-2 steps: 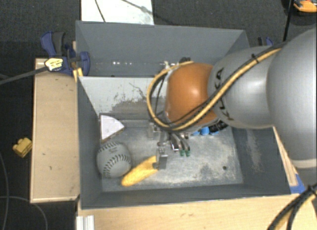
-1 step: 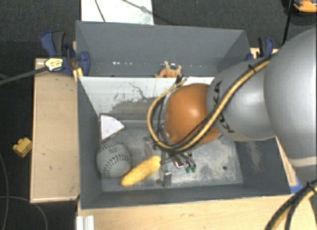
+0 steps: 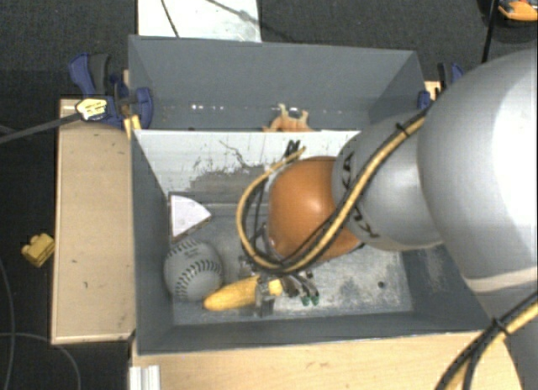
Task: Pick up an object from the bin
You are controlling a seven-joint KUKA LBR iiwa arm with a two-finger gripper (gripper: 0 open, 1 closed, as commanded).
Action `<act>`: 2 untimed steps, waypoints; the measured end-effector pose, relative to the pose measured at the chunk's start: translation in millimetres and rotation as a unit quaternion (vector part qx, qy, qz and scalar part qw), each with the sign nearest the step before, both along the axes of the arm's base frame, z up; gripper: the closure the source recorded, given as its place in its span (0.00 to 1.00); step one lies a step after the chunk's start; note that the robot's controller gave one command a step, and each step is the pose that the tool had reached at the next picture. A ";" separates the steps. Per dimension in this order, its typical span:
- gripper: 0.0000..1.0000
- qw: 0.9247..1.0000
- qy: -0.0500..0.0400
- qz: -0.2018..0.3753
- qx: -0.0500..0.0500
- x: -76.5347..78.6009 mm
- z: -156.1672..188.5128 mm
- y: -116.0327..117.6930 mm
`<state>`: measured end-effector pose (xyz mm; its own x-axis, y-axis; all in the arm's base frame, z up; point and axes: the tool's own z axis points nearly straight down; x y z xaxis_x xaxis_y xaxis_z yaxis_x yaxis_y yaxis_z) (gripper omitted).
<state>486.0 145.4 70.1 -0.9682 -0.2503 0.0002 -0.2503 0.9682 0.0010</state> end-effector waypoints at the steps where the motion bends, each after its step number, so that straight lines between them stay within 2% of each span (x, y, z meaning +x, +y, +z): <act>1: 1.00 1.000 0.000 -0.001 0.000 0.0 0.0 -0.1; 2: 1.00 1.000 -0.001 -0.007 0.000 36.3 98.2 -43.8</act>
Offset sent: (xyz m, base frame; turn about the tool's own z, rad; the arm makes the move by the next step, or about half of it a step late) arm 0.0357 -0.0439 0.0978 0.0107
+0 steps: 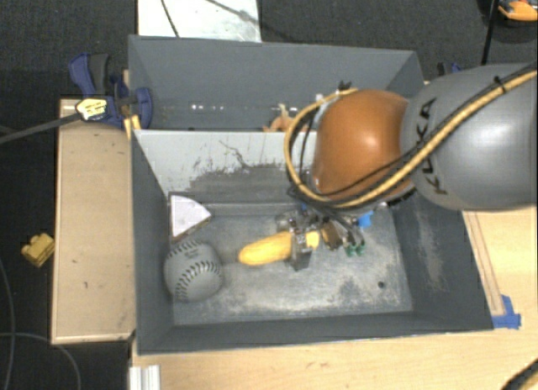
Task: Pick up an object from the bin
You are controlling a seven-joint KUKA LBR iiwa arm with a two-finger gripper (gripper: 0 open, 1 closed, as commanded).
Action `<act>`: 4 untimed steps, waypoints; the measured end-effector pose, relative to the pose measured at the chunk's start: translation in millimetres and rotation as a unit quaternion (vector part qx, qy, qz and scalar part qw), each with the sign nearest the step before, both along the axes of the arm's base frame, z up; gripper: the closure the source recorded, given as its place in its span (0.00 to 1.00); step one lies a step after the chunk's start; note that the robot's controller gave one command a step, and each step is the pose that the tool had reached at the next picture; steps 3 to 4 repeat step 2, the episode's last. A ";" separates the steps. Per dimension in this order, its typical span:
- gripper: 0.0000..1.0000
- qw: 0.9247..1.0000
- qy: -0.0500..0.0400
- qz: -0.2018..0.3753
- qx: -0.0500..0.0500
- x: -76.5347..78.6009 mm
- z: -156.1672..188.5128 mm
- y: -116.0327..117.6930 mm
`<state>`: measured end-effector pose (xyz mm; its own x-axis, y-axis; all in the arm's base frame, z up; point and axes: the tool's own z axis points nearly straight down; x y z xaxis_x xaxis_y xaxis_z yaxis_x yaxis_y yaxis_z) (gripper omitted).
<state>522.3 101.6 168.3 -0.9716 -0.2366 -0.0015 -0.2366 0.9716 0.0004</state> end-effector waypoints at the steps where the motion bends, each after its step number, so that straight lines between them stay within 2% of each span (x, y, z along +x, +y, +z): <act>1: 1.00 1.000 0.000 -0.001 0.000 0.0 0.0 0.0; 2: 1.00 1.000 -0.001 -0.011 0.000 -6.7 104.5 -11.9; 4: 1.00 1.000 -0.001 -0.011 0.000 -6.7 104.5 -11.9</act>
Offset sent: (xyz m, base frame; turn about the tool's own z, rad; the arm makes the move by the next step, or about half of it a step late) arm -0.0077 -0.0121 0.1037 0.0154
